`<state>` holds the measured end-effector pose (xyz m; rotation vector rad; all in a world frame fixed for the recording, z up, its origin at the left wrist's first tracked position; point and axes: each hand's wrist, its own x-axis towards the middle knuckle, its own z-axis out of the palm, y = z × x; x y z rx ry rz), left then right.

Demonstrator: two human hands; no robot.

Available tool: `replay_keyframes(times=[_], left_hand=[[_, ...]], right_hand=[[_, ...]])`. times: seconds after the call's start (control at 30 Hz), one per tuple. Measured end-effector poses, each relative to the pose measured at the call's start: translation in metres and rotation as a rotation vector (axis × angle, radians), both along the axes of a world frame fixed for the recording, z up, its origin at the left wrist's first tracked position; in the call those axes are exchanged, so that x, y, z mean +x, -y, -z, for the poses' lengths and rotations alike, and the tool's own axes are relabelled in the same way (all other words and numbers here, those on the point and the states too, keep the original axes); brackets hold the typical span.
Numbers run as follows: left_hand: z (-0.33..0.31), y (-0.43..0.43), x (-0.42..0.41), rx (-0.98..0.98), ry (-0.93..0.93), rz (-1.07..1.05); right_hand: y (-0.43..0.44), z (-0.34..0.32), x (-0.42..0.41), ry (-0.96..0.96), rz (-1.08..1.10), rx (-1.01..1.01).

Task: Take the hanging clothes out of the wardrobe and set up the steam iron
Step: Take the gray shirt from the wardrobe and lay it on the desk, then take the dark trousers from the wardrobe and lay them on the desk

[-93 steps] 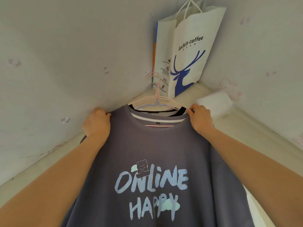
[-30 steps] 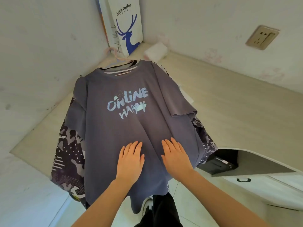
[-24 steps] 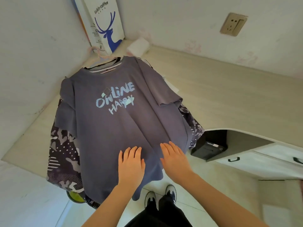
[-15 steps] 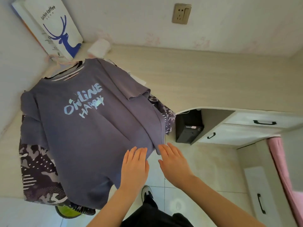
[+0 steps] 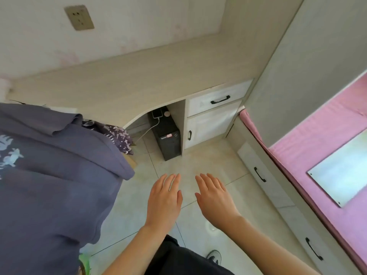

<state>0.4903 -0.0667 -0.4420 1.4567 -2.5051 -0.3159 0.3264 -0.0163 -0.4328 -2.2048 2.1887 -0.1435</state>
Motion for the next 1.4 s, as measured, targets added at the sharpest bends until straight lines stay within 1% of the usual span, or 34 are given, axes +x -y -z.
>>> replay_keyframes(times=[0.13, 0.37, 0.53, 0.7, 0.9, 1.03, 1.17, 1.4], left_hand=[[-0.001, -0.047, -0.061, 0.046, -0.009, 0.118], [-0.006, -0.118, -0.156, 0.064, -0.057, 0.345], [-0.010, -0.151, -0.208, 0.066, -0.036, 0.489], [-0.014, -0.164, -0.254, 0.049, -0.045, 0.585], [-0.013, -0.150, -0.314, 0.087, -0.051, 0.635], [-0.014, -0.127, -0.362, 0.083, -0.093, 0.668], [-0.016, -0.098, -0.418, 0.095, -0.114, 0.689], [-0.025, -0.040, -0.499, 0.042, -0.069, 0.741]], right_hand=[[-0.063, -0.004, -0.050, 0.025, 0.152, 0.004], [-0.163, -0.006, -0.125, 0.021, 0.381, 0.025], [-0.214, -0.009, -0.162, 0.067, 0.545, 0.059], [-0.244, -0.010, -0.193, 0.087, 0.672, 0.067], [-0.248, -0.009, -0.241, 0.089, 0.789, 0.073], [-0.235, -0.011, -0.282, 0.081, 0.833, 0.051], [-0.210, -0.016, -0.332, 0.054, 0.849, 0.037], [-0.150, -0.032, -0.415, 0.044, 0.844, -0.015]])
